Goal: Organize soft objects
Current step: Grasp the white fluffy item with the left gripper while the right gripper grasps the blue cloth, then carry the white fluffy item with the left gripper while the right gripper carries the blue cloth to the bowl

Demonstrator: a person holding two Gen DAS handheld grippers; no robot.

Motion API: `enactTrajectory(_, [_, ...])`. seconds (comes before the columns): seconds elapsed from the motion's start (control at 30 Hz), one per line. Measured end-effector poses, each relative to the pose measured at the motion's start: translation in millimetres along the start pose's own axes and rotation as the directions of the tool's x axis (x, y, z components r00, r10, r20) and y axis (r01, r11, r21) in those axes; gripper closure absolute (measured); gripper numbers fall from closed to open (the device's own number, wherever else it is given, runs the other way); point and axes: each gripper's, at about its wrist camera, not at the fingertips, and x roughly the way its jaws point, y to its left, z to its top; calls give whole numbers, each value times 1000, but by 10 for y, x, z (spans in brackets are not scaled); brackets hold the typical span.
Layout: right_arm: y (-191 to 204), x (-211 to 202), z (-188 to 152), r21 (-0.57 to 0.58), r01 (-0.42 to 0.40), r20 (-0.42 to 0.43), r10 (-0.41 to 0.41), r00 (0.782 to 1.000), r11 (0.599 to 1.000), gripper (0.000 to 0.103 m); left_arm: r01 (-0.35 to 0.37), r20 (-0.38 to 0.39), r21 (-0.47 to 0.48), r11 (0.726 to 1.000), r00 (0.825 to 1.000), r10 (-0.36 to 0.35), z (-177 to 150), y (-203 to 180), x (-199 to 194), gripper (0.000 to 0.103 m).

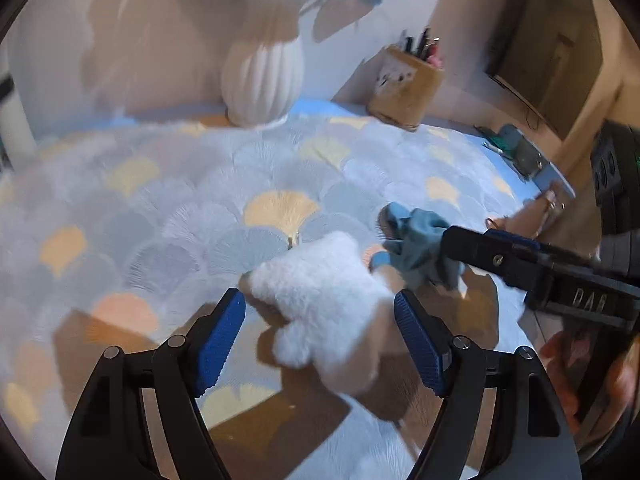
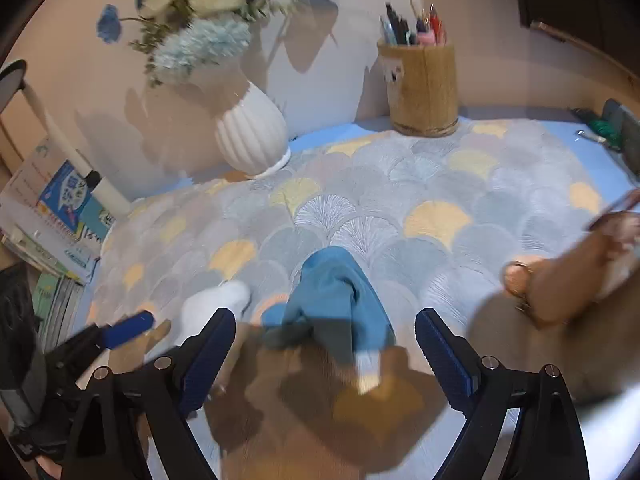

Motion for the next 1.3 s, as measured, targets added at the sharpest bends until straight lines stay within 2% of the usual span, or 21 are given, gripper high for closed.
enactTrajectory(0.07, [11, 135, -12, -23, 8, 15, -7, 1000, 1000, 12, 42, -11, -27, 999, 999, -42, -40, 43, 106, 27])
enactTrajectory(0.17, [41, 296, -92, -69, 48, 28, -46, 999, 996, 12, -6, 18, 47, 999, 1000, 5, -108, -90, 110, 25])
enactTrajectory(0.27, [-20, 393, -126, -39, 74, 8, -73, 997, 997, 14, -34, 31, 84, 996, 999, 31, -136, -185, 115, 27])
enactTrajectory(0.3, [-28, 376, -121, -35, 79, 23, -78, 997, 996, 15, -32, 35, 86, 996, 999, 29, -134, -187, 107, 30])
enactTrajectory(0.33, [-39, 379, -120, -31, 89, 29, -88, 996, 996, 17, -21, 40, 84, 996, 999, 18, -128, -177, 96, 38])
enactTrajectory(0.37, [-43, 397, -117, -31, 95, 26, -94, 995, 995, 27, -2, 44, 82, 997, 999, -2, -127, -167, 84, 43])
enactTrajectory(0.4, [-42, 391, -132, -36, 101, 31, -100, 995, 994, 41, 24, 47, 86, 996, 998, -28, -131, -165, 70, 53])
enactTrajectory(0.47, [9, 389, -149, -65, 86, 41, -84, 996, 994, 61, 20, 57, 105, 994, 998, -26, -139, -188, 53, 56])
enactTrajectory(0.57, [112, 402, -188, -117, 102, 55, -96, 994, 988, 76, -3, 80, 139, 990, 997, -8, -156, -248, 23, 58])
enactTrajectory(0.7, [245, 383, -235, -182, 153, 93, -138, 986, 971, 77, 15, 92, 128, 992, 995, -26, -153, -213, 0, 58])
enactTrajectory(0.8, [252, 324, -255, -186, 148, 123, -127, 984, 971, 77, 15, 90, 118, 993, 996, -26, -150, -201, 7, 58])
enactTrajectory(1.0, [140, 245, -240, -132, 87, 132, -69, 989, 987, 78, -2, 94, 130, 992, 995, -10, -168, -234, 15, 58])
enactTrajectory(1.13, [165, 151, -268, -138, 44, 127, -27, 992, 989, 78, -5, 54, 171, 985, 999, -4, -215, -306, 39, 61])
enactTrajectory(1.23, [185, 4, -424, -114, -31, 90, 41, 995, 993, 78, -11, 58, 168, 986, 998, 1, -312, -365, -70, 64])
enactTrajectory(1.3, [192, -214, -594, -108, -62, 102, 73, 992, 992, 78, 17, 54, 157, 987, 998, -26, -429, -419, -189, 64])
